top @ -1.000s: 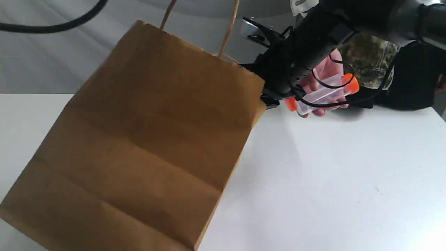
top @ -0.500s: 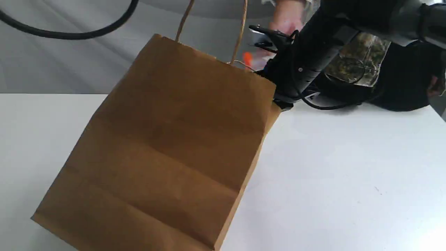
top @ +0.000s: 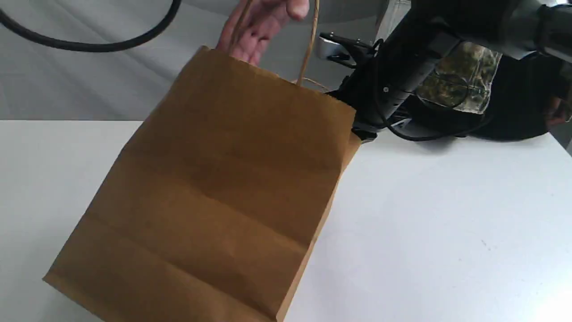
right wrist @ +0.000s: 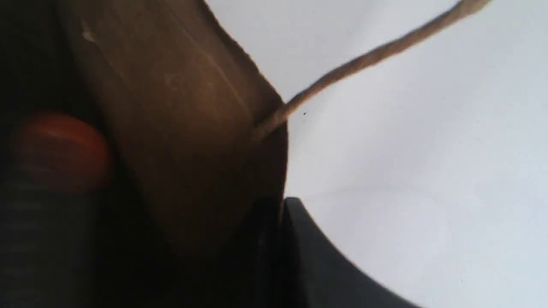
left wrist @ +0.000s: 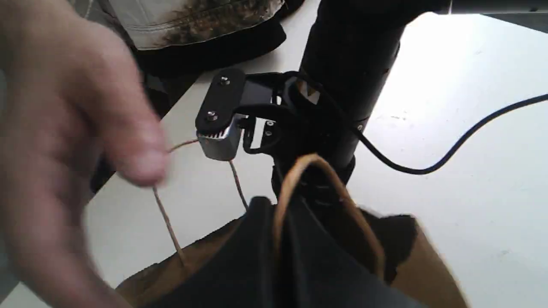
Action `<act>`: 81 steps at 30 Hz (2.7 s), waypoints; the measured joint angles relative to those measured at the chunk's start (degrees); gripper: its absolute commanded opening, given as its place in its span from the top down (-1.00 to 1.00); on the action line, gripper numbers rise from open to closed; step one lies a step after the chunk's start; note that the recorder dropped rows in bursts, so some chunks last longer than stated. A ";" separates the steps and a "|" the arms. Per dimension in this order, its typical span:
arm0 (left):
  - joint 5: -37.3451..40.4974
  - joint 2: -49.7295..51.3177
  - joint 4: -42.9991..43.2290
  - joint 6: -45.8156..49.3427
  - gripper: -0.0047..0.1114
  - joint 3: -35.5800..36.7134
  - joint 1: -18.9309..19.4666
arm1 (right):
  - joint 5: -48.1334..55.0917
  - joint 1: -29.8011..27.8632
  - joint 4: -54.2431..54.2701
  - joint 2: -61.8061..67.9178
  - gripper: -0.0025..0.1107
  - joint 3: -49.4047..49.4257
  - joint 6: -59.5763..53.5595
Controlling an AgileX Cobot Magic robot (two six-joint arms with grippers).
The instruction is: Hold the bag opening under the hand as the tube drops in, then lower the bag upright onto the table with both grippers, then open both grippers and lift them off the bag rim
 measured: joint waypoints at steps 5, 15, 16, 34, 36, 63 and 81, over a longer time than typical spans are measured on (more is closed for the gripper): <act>0.26 0.00 0.00 0.00 0.92 0.00 0.00 | 0.00 0.00 -0.11 0.00 0.96 0.00 -0.60; 6.44 -0.56 0.00 -0.45 0.92 2.04 0.00 | 0.03 0.00 -0.11 -0.31 0.96 -8.42 -0.39; 6.93 -0.96 0.00 -0.45 0.92 2.92 0.00 | -0.14 0.00 -0.11 -0.61 0.96 -8.80 -0.27; -0.87 -12.14 1.96 -0.48 0.92 25.07 0.00 | -7.73 1.41 2.40 -3.02 0.96 -10.12 -0.26; -2.16 -12.14 0.79 -0.48 0.92 26.79 0.00 | -7.33 1.41 2.10 -3.02 0.95 -10.12 -0.26; -8.61 -12.81 0.95 -0.38 -0.24 15.76 0.00 | -10.12 1.41 0.57 -5.08 -0.13 -10.12 -1.72; -20.57 -20.37 9.50 -3.42 -0.23 11.66 0.00 | -10.62 1.05 -10.00 -15.67 -0.13 -10.12 -1.08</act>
